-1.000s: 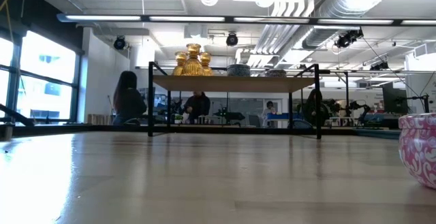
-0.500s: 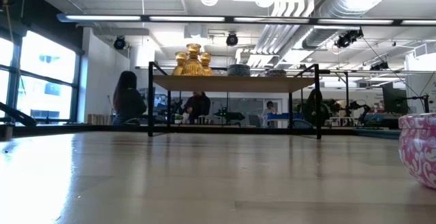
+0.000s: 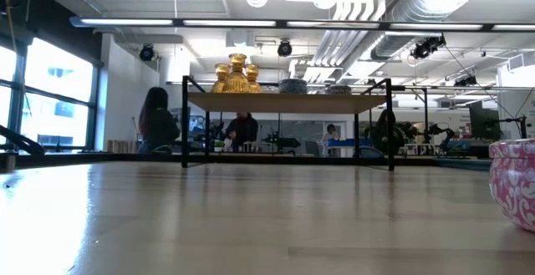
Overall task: Pick & Place candle stick holders
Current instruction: Put the pink white scented candle on the shelf
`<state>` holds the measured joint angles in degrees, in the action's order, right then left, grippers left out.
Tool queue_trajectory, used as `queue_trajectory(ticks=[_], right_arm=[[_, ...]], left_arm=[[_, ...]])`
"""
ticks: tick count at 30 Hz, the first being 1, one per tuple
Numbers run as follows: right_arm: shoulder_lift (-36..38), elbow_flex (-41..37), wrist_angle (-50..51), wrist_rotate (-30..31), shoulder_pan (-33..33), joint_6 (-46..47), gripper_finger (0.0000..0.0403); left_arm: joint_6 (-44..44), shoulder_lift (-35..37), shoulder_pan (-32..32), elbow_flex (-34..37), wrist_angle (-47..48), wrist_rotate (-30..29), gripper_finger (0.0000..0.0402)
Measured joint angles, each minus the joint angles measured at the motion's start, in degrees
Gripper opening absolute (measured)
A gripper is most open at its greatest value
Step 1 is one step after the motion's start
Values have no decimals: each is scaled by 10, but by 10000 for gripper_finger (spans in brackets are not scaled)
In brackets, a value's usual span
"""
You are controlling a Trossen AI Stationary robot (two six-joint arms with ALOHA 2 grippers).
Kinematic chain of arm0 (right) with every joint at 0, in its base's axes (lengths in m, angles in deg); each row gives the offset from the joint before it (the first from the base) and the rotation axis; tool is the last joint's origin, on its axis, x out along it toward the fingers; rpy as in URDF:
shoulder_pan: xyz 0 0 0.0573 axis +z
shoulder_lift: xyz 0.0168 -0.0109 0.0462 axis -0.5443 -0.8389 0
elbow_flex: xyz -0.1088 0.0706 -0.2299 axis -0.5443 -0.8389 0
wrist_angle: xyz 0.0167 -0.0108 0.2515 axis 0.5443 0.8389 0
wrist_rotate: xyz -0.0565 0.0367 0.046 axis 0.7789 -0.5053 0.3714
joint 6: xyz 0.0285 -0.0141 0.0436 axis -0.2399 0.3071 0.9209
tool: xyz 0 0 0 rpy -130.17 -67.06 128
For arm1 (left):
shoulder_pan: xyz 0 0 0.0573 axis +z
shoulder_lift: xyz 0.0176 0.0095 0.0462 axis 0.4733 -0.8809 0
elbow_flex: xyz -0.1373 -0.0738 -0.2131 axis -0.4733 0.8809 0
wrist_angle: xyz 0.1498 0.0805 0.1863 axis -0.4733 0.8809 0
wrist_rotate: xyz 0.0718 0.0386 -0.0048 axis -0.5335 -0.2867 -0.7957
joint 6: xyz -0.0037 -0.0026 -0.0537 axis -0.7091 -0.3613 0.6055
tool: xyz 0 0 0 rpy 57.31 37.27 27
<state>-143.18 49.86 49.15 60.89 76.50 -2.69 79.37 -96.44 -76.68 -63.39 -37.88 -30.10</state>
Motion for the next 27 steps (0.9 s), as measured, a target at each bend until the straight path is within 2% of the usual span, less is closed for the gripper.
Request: queue_trajectory(ticks=[7,14,20,27], right_arm=[[0,0,-2,15,0,-1,317],[0,0,-2,25,0,0,390],[0,0,-2,24,0,-26,393],[4,0,-4,-79,4,-74,393]], left_arm=[[0,0,0,0,1,0,388],[11,0,0,0,14,0,388],[15,0,0,0,14,0,388],[15,0,0,0,15,0,388]])
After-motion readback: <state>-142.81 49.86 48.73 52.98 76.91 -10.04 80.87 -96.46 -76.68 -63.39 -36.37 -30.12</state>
